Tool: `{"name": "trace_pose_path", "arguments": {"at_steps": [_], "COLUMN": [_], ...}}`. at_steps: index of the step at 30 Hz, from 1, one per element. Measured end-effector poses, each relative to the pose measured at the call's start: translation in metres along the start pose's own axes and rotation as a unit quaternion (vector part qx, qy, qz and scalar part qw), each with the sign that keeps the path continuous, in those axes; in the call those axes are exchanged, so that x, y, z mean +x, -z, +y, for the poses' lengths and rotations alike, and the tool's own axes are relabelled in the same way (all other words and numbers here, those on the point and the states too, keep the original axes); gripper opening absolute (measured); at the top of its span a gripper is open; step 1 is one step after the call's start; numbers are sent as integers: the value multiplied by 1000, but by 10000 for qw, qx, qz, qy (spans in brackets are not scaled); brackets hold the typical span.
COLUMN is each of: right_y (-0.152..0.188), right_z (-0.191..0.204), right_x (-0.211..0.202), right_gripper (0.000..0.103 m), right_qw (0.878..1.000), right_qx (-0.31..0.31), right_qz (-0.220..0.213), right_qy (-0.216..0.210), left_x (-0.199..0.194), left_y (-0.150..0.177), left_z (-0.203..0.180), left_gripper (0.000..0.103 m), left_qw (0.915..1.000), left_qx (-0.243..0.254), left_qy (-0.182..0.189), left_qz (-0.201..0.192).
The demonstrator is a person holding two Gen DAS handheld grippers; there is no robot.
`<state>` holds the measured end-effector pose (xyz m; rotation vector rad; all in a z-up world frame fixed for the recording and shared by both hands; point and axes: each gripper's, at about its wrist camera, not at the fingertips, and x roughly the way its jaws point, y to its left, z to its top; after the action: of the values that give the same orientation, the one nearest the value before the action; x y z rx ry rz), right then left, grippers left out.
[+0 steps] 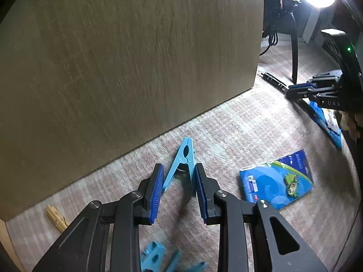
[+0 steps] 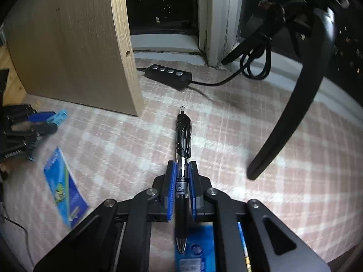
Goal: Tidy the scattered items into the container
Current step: 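Grasp the black pen with the right tool while the left tool grasps a blue clothespin, then carry the pen and clothespin to the bin and release both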
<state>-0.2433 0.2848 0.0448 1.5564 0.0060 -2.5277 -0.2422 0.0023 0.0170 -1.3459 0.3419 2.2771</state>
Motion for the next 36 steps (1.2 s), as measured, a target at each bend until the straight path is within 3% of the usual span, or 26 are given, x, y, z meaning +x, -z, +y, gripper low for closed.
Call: {"name": "trace_pose_path", "arguments": {"at_steps": [9, 11, 16, 21, 24, 36], "right_y": [9, 30, 63, 89, 113, 244], "right_z": [-17, -3, -9, -11, -17, -95], "right_x": [-44, -60, -101, -137, -160, -275], "right_gripper": [11, 11, 11, 11, 11, 11], "right_qw": [9968, 9956, 9912, 9855, 9827, 9578], "right_qx": [613, 707, 910, 1075, 1132, 2175], "right_qz": [-421, -542, -881, -1234, -1420, -1768], "right_qy": [-279, -293, -388, -440, -360, 637], "left_x": [-37, -49, -81, -112, -118, -142], "left_y": [5, 5, 2, -2, -11, -12], "left_z": [-5, -9, -37, -80, -126, -285], "left_gripper": [26, 26, 26, 26, 26, 26], "left_qw": [9985, 9977, 9969, 9959, 9953, 9829], "left_qx": [-446, -534, -483, -408, -153, 531], "left_qy": [-103, -167, -201, 49, 182, 1400], "left_qz": [-307, -370, -579, -804, -944, -1068]}}
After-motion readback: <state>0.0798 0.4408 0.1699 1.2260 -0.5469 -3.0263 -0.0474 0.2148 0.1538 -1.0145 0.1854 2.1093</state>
